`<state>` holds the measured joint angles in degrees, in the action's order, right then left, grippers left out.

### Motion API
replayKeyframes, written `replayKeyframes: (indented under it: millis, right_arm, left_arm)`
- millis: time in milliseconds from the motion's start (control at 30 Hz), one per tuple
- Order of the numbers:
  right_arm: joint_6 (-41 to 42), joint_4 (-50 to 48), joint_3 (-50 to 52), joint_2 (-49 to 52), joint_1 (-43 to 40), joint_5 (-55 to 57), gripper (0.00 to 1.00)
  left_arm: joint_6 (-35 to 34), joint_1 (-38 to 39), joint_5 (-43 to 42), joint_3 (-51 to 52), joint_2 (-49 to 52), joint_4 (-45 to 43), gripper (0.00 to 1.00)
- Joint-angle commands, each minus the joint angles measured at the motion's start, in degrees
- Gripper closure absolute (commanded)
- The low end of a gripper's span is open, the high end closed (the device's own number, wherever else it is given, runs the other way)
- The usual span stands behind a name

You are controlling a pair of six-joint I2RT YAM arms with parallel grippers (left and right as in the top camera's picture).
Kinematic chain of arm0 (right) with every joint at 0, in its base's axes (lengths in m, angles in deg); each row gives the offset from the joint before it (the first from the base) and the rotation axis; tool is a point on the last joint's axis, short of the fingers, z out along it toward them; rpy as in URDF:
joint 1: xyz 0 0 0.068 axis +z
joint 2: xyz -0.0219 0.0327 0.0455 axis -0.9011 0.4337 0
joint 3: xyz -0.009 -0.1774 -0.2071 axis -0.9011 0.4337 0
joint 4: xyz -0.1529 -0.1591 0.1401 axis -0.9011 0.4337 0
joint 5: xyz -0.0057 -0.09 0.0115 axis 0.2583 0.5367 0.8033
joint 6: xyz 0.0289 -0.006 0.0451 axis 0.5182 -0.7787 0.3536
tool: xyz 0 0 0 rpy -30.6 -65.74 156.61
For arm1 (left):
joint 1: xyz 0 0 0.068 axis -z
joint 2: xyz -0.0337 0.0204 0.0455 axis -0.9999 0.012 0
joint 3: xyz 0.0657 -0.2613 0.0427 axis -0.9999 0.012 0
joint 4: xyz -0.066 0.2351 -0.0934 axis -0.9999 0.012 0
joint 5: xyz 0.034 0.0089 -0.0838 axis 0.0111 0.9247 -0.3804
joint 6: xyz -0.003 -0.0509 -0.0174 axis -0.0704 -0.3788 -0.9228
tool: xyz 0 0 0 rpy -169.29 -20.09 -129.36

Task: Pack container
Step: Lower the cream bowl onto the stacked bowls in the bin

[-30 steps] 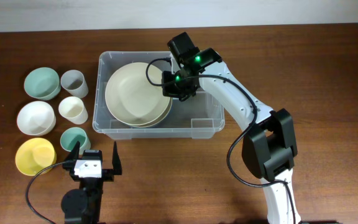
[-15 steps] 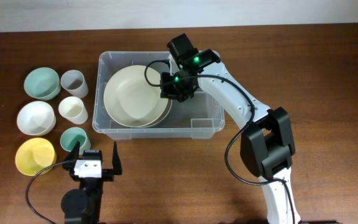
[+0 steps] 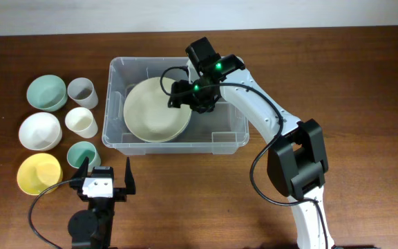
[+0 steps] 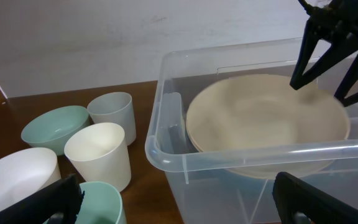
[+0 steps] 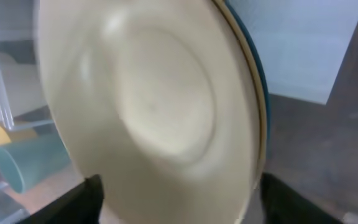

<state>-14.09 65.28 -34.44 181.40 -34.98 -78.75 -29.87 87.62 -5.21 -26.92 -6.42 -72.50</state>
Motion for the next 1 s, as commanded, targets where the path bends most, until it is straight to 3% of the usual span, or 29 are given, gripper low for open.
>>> replayKeyframes:
  millis: [0, 600, 867, 933, 967]
  right_arm:
    - [-0.17, -0.15, 0.0, 0.92, 0.28, -0.74, 0.18]
    - [-3.3, -4.63, -0.02, 0.92, -0.13, 2.08, 0.14]
    - [-4.22, -10.32, -0.72, 0.81, -0.15, 8.2, 0.2]
    - [-5.75, -11.45, -1.09, 0.81, -0.13, 8.31, 0.38]
    - [-5.86, -11.96, -1.09, 0.81, -0.13, 8.31, 0.52]
  left_arm:
    - [-0.55, -0.35, 0.37, 0.22, 0.04, 0.26, 0.0]
    - [-0.55, -0.35, 0.37, 0.22, 0.04, 0.26, 0.0]
    - [-0.55, -0.35, 0.37, 0.22, 0.04, 0.26, 0.0]
    - [-0.55, -0.35, 0.37, 0.22, 0.04, 0.26, 0.0]
    - [-0.52, -0.35, 0.37, 0.22, 0.04, 0.26, 0.0]
